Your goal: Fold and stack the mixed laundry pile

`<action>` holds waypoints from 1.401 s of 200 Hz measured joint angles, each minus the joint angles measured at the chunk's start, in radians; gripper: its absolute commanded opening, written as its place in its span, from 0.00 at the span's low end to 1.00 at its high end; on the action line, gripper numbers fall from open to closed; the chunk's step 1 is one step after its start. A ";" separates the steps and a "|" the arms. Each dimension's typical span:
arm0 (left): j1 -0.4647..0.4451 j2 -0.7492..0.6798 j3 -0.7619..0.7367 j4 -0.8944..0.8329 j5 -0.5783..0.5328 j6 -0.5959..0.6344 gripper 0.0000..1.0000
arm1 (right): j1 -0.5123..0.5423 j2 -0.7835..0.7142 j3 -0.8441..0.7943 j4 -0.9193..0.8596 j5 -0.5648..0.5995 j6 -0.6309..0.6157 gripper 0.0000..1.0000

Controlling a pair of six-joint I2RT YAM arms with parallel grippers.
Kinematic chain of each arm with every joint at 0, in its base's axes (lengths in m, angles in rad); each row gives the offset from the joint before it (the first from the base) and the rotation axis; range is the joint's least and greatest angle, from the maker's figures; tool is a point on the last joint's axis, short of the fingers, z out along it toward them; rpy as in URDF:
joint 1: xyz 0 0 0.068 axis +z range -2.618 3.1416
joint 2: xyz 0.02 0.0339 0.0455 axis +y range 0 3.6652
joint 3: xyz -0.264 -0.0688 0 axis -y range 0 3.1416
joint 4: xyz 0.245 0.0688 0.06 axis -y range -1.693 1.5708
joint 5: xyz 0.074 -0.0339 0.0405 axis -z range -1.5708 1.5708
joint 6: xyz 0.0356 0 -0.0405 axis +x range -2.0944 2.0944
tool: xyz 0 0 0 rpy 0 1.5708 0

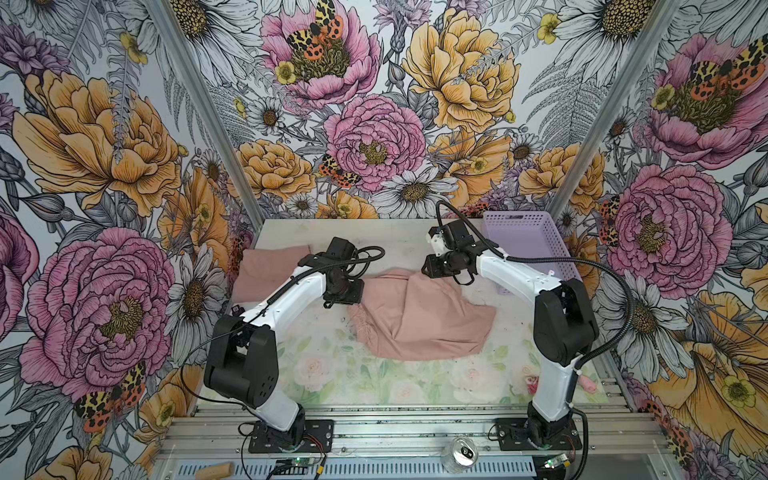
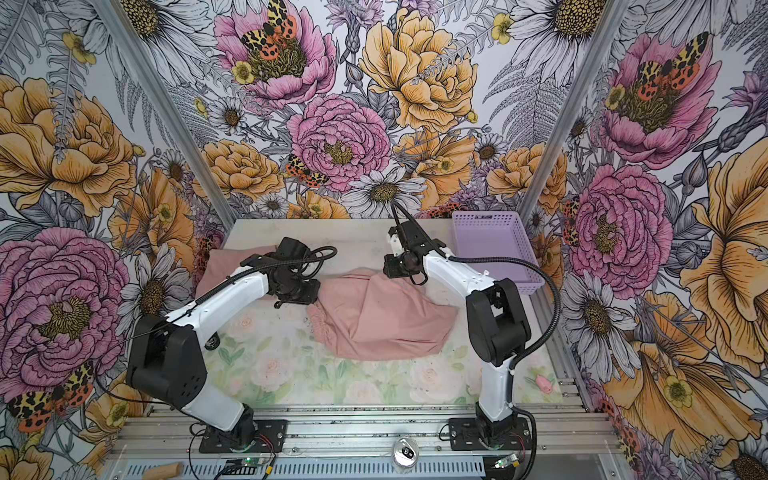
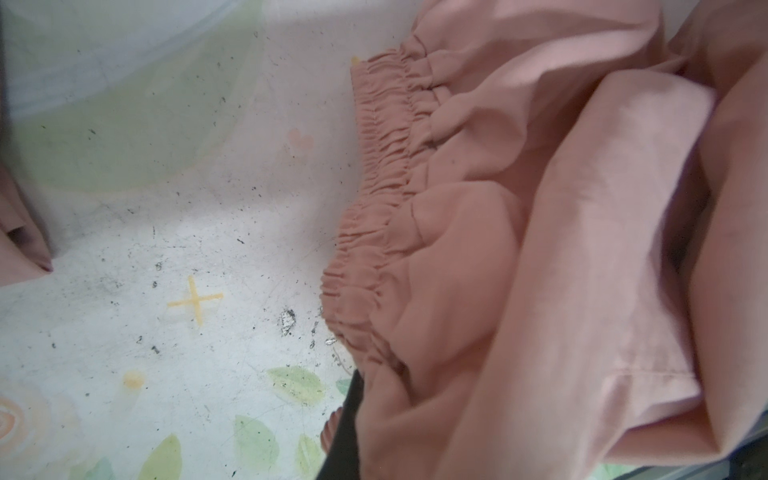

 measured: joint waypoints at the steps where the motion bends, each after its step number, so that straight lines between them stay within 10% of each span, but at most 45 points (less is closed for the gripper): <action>1: 0.001 0.000 0.000 0.000 0.000 0.000 0.00 | 0.000 0.000 0.000 -0.001 0.000 0.000 0.00; 119: 0.135 -0.219 0.103 -0.110 0.008 0.047 0.00 | -0.177 -0.700 -0.139 -0.170 0.013 0.088 0.00; 170: 0.153 -0.258 0.172 -0.169 0.049 0.084 0.00 | -0.183 -0.744 -0.066 -0.254 -0.014 0.126 0.00; 211: 0.153 0.075 0.309 -0.159 0.083 0.124 0.00 | -0.217 -0.561 -0.068 -0.237 0.068 0.156 0.00; 246: 0.155 0.319 0.394 -0.101 0.045 0.119 0.56 | -0.283 -0.346 -0.062 -0.170 0.178 0.179 0.00; 280: 0.162 0.228 0.292 -0.048 0.013 0.084 0.89 | -0.320 -0.249 -0.040 -0.154 0.200 0.196 0.00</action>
